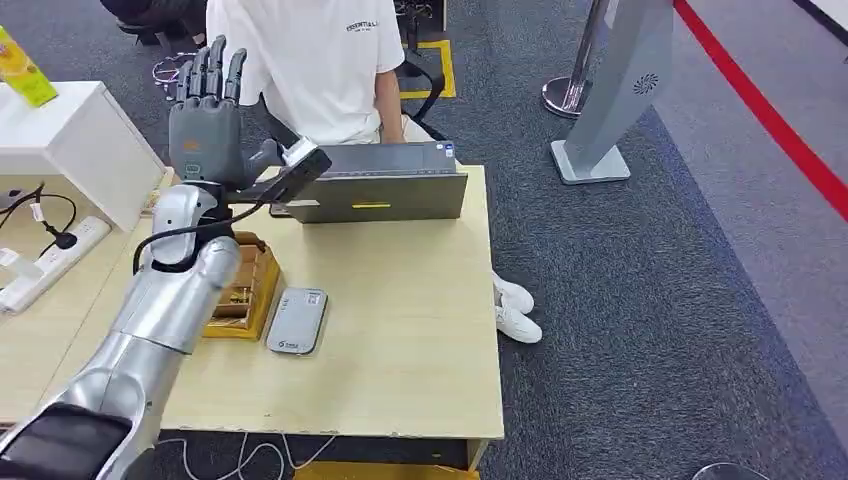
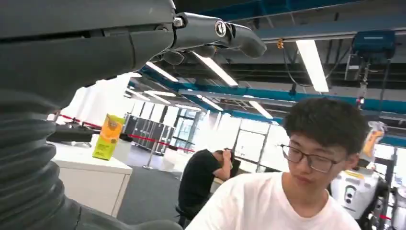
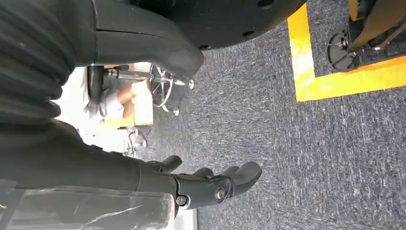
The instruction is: Pass the card to the sensor for recognition and then transmit it.
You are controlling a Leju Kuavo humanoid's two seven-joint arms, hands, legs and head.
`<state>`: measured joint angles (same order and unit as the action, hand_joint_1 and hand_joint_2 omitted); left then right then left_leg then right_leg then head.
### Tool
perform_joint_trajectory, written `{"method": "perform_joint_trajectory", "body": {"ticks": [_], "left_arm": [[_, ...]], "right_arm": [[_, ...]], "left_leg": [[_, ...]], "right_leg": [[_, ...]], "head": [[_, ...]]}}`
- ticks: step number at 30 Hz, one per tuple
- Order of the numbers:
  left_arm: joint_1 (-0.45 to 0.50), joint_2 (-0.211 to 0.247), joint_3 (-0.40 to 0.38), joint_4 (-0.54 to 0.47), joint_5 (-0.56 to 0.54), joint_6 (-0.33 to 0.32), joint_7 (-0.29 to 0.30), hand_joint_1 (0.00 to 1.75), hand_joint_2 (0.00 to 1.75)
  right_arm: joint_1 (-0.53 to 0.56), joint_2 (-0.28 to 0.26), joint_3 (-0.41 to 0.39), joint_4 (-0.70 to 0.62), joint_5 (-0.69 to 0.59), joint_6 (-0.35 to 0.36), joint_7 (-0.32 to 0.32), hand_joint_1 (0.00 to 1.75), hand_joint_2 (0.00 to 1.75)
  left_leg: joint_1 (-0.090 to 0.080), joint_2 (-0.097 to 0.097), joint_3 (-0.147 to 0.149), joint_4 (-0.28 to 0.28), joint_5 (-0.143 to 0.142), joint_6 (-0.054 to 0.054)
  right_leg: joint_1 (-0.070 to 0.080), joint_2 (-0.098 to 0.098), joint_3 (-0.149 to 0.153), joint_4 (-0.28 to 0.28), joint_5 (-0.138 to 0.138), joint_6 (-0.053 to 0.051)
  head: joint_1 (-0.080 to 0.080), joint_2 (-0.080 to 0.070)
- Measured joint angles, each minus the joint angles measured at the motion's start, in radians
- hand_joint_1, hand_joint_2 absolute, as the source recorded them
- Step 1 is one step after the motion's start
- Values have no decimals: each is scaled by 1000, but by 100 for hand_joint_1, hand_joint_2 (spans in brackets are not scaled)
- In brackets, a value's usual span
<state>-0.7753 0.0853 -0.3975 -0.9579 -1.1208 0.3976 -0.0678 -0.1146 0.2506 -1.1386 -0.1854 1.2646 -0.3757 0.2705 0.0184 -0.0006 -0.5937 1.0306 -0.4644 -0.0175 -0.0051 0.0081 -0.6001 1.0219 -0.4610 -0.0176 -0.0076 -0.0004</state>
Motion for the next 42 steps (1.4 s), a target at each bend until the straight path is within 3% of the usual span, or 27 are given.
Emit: {"method": "perform_joint_trajectory", "body": {"ticks": [2, 7, 10, 14, 19, 22, 29, 36, 42], "left_arm": [[79, 53, -24, -115, -5, -17, -10, 0, 175], [375, 281, -57, -423, 4, -8, -10, 0, 175], [492, 390, -57, -502, 19, -17, -18, 0, 175], [525, 469, -57, -510, 29, -78, -43, 0, 175], [530, 501, -57, -510, 29, -115, -49, 0, 175], [530, 505, -58, -507, 29, -172, -48, 0, 175], [526, 504, -65, -499, 28, -219, -39, 0, 175], [536, 506, -74, -511, 29, -192, -48, 0, 175], [624, 556, -108, -665, 53, -186, -72, 0, 175]], "right_arm": [[0, 0, -13, 0, -17, -9, -5, 0, 175], [4, 2, -44, 0, -48, -34, -21, 0, 175], [5, 2, -55, 0, -51, -33, -19, 0, 175], [4, 2, -60, 0, -50, -31, -15, 0, 175], [3, 2, -62, 0, -49, -25, -14, 0, 175], [2, 2, -63, 0, -49, -28, -14, 0, 175], [1, 2, -67, 0, -52, -39, -11, 0, 175], [1, 2, -70, 0, -63, -43, -10, 0, 175], [1, 3, -85, 0, -89, -69, -31, 0, 175]], "left_leg": [[0, 2, 2, -2, -1, 0], [0, 12, 7, -5, -4, -3], [0, 7, 7, -5, -4, -3], [1, 4, 5, -6, -4, -4], [1, 4, 6, -5, -3, -4], [1, 3, 6, -5, -3, -4], [1, 3, 6, -5, -3, -4], [1, 4, 6, -5, -3, -4], [1, 4, 5, -5, -4, -4]], "right_leg": [[0, 2, 1, 0, 0, 0], [0, 12, 0, 0, -4, -5], [0, 7, 0, 0, -6, -5], [2, 3, 1, 0, -6, -6], [1, 3, 1, 0, -6, -6], [1, 3, 1, 0, -5, -6], [1, 3, 1, 0, -5, -6], [1, 3, 1, 0, -6, -6], [1, 3, 1, 0, -6, -6]], "head": [[0, 0], [-1, 0], [-1, 0], [-1, 0], [0, 0], [0, 0], [0, 0], [-1, 0], [0, 0]]}}
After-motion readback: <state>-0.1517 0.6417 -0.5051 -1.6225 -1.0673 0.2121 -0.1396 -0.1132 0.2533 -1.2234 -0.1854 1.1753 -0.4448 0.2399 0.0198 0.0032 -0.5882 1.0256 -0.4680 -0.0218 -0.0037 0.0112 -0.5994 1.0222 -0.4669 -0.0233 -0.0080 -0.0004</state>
